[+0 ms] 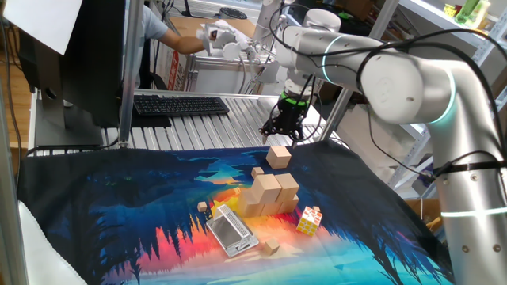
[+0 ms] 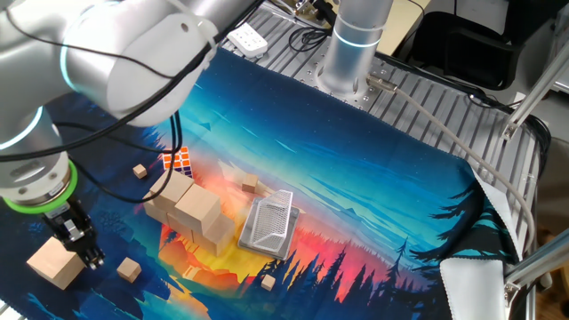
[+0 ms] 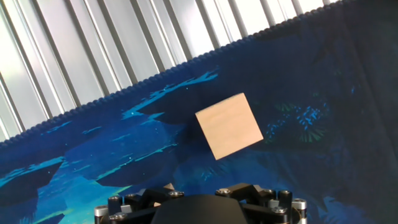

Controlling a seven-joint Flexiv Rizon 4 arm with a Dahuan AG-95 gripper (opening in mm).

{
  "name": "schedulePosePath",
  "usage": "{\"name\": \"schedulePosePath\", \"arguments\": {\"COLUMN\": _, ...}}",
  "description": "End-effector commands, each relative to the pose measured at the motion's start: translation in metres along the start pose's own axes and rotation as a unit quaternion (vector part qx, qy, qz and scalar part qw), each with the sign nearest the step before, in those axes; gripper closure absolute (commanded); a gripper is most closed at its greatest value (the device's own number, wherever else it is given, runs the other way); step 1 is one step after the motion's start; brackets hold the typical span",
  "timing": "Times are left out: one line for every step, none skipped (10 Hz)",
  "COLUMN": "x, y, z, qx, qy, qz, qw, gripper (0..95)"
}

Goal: Stack the blocks into a pyramid shape

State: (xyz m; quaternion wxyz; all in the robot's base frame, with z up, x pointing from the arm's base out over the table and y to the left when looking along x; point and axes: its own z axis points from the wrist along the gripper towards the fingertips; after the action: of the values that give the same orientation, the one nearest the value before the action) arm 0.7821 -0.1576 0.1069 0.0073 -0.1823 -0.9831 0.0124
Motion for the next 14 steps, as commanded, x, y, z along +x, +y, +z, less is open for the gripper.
{"name": "schedulePosePath", "arguments": {"x": -0.0021, "y": 0.0008, "z": -0.0004, "qx": 0.003, "qy": 0.003, "qz": 0.002, "qw": 1.0, "gripper": 0.0}}
{"name": "schedulePosePath", "arguments": {"x": -0.0021, "y": 0.0008, "z": -0.0004, "qx": 0.006, "qy": 0.008, "qz": 0.006, "qw": 0.9999, "gripper": 0.0}}
{"name": "schedulePosePath", "arguments": {"x": -0.0021, "y": 0.0008, "z": -0.0004, "qx": 0.007, "qy": 0.007, "qz": 0.005, "qw": 0.9999, "gripper": 0.0}}
{"name": "schedulePosePath", "arguments": {"x": -0.0021, "y": 0.0008, "z": -0.0004, "qx": 0.006, "qy": 0.006, "qz": 0.008, "qw": 0.9999, "gripper": 0.0}}
{"name": "schedulePosePath", "arguments": {"x": -0.0021, "y": 0.0008, "z": -0.0004, "qx": 0.005, "qy": 0.006, "qz": 0.013, "qw": 0.9999, "gripper": 0.0}}
{"name": "schedulePosePath", "arguments": {"x": -0.0021, "y": 0.0008, "z": -0.0004, "qx": 0.004, "qy": 0.006, "qz": 0.016, "qw": 0.9998, "gripper": 0.0}}
{"name": "schedulePosePath", "arguments": {"x": -0.0021, "y": 0.0008, "z": -0.0004, "qx": 0.006, "qy": 0.005, "qz": 0.016, "qw": 0.9998, "gripper": 0.0}}
{"name": "schedulePosePath", "arguments": {"x": -0.0021, "y": 0.0008, "z": -0.0004, "qx": 0.003, "qy": 0.004, "qz": 0.015, "qw": 0.9999, "gripper": 0.0}}
{"name": "schedulePosePath", "arguments": {"x": -0.0021, "y": 0.0008, "z": -0.0004, "qx": 0.005, "qy": 0.003, "qz": 0.009, "qw": 0.9999, "gripper": 0.0}}
{"name": "schedulePosePath", "arguments": {"x": -0.0021, "y": 0.0008, "z": -0.0004, "qx": 0.006, "qy": 0.001, "qz": 0.002, "qw": 1.0, "gripper": 0.0}}
{"name": "schedulePosePath", "arguments": {"x": -0.0021, "y": 0.0008, "z": -0.0004, "qx": 0.006, "qy": 0.0, "qz": -0.003, "qw": 1.0, "gripper": 0.0}}
{"name": "schedulePosePath", "arguments": {"x": -0.0021, "y": 0.0008, "z": -0.0004, "qx": 0.005, "qy": -0.003, "qz": -0.008, "qw": 0.9999, "gripper": 0.0}}
{"name": "schedulePosePath", "arguments": {"x": -0.0021, "y": 0.0008, "z": -0.0004, "qx": 0.004, "qy": -0.004, "qz": -0.011, "qw": 0.9999, "gripper": 0.0}}
{"name": "schedulePosePath", "arguments": {"x": -0.0021, "y": 0.0005, "z": 0.0001, "qx": 0.003, "qy": -0.006, "qz": -0.012, "qw": 0.9999, "gripper": 0.0}}
